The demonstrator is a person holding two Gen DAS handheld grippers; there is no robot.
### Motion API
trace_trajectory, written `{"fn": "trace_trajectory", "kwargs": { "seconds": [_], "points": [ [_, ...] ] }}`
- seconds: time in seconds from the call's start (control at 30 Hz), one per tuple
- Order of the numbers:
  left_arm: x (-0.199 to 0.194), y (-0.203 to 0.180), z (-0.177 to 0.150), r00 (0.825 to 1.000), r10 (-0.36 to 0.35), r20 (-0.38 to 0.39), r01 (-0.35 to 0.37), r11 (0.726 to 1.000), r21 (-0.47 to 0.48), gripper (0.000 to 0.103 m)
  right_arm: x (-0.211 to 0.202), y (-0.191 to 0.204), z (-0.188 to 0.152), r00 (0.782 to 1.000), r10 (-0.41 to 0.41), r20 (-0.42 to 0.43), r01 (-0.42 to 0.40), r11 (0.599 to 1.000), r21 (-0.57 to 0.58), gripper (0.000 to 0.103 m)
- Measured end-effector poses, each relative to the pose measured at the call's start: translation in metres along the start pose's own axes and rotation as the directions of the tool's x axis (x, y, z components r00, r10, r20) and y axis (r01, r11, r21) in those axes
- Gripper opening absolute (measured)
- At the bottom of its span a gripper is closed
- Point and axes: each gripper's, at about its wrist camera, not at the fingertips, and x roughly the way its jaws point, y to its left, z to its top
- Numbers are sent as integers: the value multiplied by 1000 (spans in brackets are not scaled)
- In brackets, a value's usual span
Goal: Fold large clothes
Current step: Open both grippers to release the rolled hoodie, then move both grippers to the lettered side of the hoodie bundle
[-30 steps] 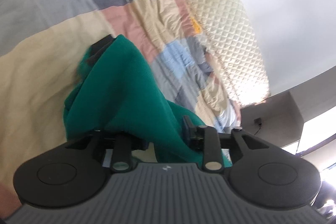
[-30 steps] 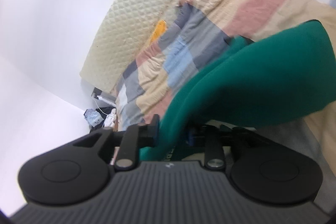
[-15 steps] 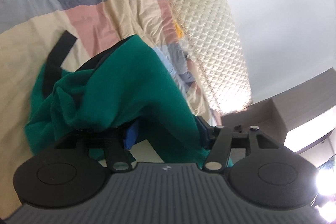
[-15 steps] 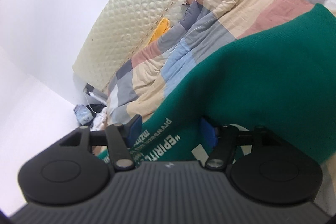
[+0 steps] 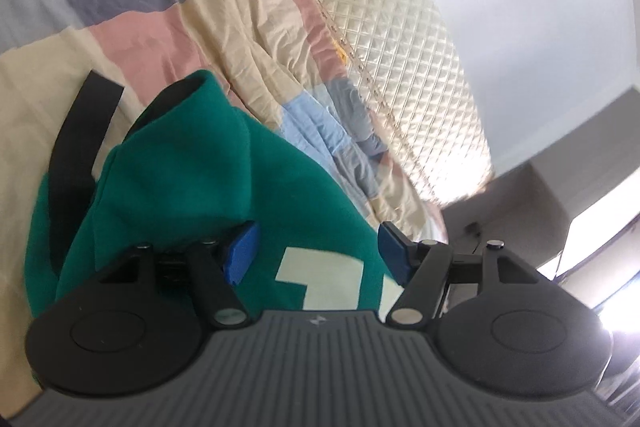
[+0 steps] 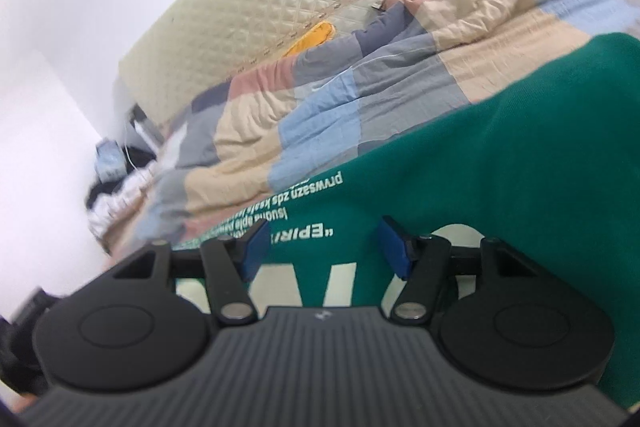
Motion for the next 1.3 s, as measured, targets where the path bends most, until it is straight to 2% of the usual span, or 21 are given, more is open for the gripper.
{"fn": "trace_trajectory", "kwargs": {
  "seconds": [0.13,0.33,0.47,0.53,0.67,0.77,0.83,0.87,0.93,0.97,1.07,1.17,1.2,1.23,1.3],
  "points": [
    [3,-6,-1,999,32,-5,-31,997,68,71,2,5,-2,1000,-27,3,27,998,-56,61],
    [-13,-29,-5,998,70,4,-69,983,168,76,-20,17,1,998,-63,-13,62,993,-104,62],
    [-27,-50,-17,991,126,38,-132,946,295,76,-44,28,-3,995,-96,-22,92,983,-160,62],
    [-35,-59,-24,982,171,82,-189,916,354,76,-59,32,-6,994,-111,-12,106,975,-193,62],
    [-55,-63,-25,957,233,173,-283,879,384,76,-86,31,-7,985,-167,36,170,959,-225,62],
    [-68,-58,-22,918,301,256,-381,848,367,76,-102,16,4,966,-243,90,256,947,-193,62],
    [-71,-47,-16,905,333,265,-409,850,331,76,-111,3,14,937,-320,141,340,928,-151,62],
    [-69,-42,-12,903,345,258,-416,854,313,76,-114,-5,18,922,-355,152,374,919,-123,63],
    [-65,-31,-7,905,351,241,-411,868,280,76,-116,-21,23,903,-400,155,415,907,-74,71],
    [-63,-27,-5,909,349,228,-404,874,270,76,-114,-30,25,901,-410,144,420,906,-50,79],
    [-51,-18,-2,925,331,188,-370,897,241,75,-103,-54,27,920,-383,84,384,923,15,78],
    [-37,-17,-4,920,347,183,-387,878,280,75,-83,-75,27,940,-338,41,333,938,98,78],
    [-33,-16,-5,916,359,181,-398,869,294,71,-77,-77,26,947,-321,34,315,942,116,77],
    [-28,-16,-6,909,377,181,-416,858,303,63,-71,-78,25,953,-302,23,297,946,127,75],
    [-22,-12,-7,897,403,182,-442,842,310,52,-63,-72,21,958,-288,14,284,952,110,60]
  ]
}}
